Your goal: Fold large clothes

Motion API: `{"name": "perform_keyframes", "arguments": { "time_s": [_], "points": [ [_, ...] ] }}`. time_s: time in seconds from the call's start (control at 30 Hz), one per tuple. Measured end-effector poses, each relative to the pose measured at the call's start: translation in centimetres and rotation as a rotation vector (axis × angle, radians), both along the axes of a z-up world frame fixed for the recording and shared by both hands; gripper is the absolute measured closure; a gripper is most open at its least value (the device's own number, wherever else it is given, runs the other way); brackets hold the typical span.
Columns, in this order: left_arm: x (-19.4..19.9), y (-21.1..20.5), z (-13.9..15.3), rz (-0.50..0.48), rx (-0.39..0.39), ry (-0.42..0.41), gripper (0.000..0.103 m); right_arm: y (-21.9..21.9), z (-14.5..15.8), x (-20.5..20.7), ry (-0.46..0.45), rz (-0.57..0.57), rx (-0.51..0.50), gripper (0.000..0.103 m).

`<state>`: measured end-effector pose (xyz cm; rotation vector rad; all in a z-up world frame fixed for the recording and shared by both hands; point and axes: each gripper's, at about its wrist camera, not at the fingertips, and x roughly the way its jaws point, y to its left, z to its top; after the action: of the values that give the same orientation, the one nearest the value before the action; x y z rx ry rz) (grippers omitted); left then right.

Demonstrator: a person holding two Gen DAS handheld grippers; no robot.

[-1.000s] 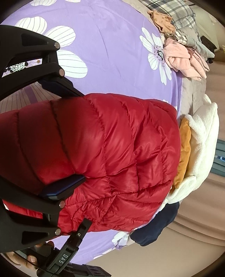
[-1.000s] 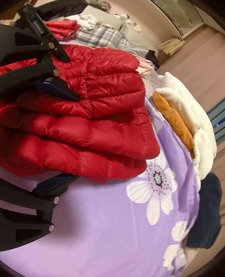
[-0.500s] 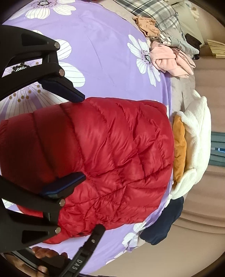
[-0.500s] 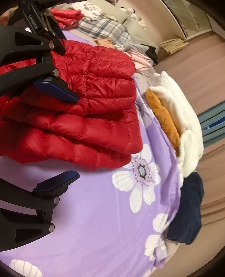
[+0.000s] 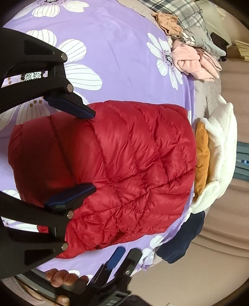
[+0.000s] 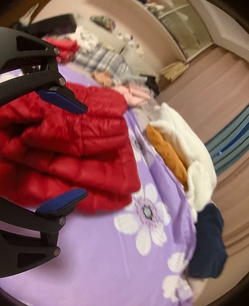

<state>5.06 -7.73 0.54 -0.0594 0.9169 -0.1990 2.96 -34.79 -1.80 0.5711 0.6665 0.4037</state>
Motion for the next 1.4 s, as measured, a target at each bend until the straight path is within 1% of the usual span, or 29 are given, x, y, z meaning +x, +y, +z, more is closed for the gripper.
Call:
{"name": "perform_keyframes", "arguments": {
  "time_s": [0.1,0.13,0.2,0.27,0.3,0.4,0.47,0.53,0.63,0.77,0.8,0.87,0.9,0.93,0.97,1.07,1.13,1.17,1.23,1.3,1.33,1.4],
  "points": [
    [0.1,-0.1,-0.1,0.001,0.002,0.006,0.033,0.4,-1.1,1.3,0.053,0.018,0.05,0.024],
    [0.1,-0.2,-0.1,0.001,0.003,0.007,0.033,0.6,-1.2,1.5,0.051,0.028,0.068,0.024],
    [0.2,-0.1,-0.1,0.002,0.002,0.01,0.033,0.9,-1.0,1.5,0.03,0.048,0.083,0.024],
    [0.3,-0.1,-0.2,0.006,0.002,0.014,0.033,1.5,-0.7,1.7,0.011,0.084,0.076,0.031],
    [0.3,-0.2,-0.2,0.006,0.002,0.015,0.033,1.6,-0.6,1.7,0.012,0.088,0.063,0.032],
    [0.2,-0.3,-0.2,0.006,0.001,0.013,0.033,1.6,0.0,2.0,0.005,0.078,0.033,0.033],
    [0.2,-0.2,-0.2,0.004,0.002,0.015,0.033,1.1,1.1,1.6,-0.051,0.054,0.04,0.033],
    [0.2,-0.3,-0.2,0.002,0.004,0.015,0.033,0.7,1.6,1.9,-0.069,0.046,0.059,0.032],
    [0.3,-0.2,-0.2,0.002,0.003,0.015,0.033,1.2,1.3,3.1,-0.042,0.078,0.062,0.032],
    [0.3,-0.2,-0.2,0.002,0.003,0.016,0.033,3.0,-0.2,4.5,0.021,0.168,0.051,0.033],
    [0.3,-0.2,-0.2,0.004,0.005,0.017,0.033,3.3,-0.3,4.5,0.022,0.175,0.046,0.036],
    [0.4,0.0,-0.2,0.007,-0.001,0.021,0.033,4.0,0.0,3.9,-0.012,0.166,-0.017,0.068],
    [0.4,0.0,-0.1,0.008,-0.006,0.021,0.033,3.9,0.3,3.5,-0.033,0.159,-0.024,0.074],
    [0.3,0.1,0.0,0.007,-0.014,0.021,0.033,3.8,0.6,3.2,-0.053,0.153,-0.021,0.084],
    [0.2,0.2,0.1,0.005,-0.023,0.019,0.033,3.7,1.2,2.5,-0.084,0.142,-0.023,0.087],
    [-0.2,0.2,0.8,-0.003,-0.053,0.006,0.031,2.9,2.2,1.5,-0.129,0.1,-0.023,0.089],
    [-0.4,0.2,1.2,-0.005,-0.069,-0.001,0.031,1.9,2.0,1.2,-0.127,0.062,-0.004,0.09],
    [-0.5,0.2,1.2,-0.007,-0.076,-0.001,0.031,1.5,1.6,1.3,-0.112,0.042,-0.005,0.09],
    [-0.4,0.2,1.1,-0.002,-0.071,0.002,0.029,1.0,0.0,1.9,-0.051,-0.002,-0.022,0.09],
    [-0.2,0.2,0.8,-0.002,-0.077,0.012,0.029,1.0,-1.8,2.4,0.006,-0.022,-0.072,0.09],
    [-0.1,0.2,0.7,-0.001,-0.077,0.016,0.029,1.2,-2.4,2.4,0.014,-0.023,-0.096,0.09],
    [0.0,-0.1,0.5,-0.002,-0.058,0.008,0.029,1.5,-2.6,2.4,0.01,-0.02,-0.13,0.09]
  ]
}}
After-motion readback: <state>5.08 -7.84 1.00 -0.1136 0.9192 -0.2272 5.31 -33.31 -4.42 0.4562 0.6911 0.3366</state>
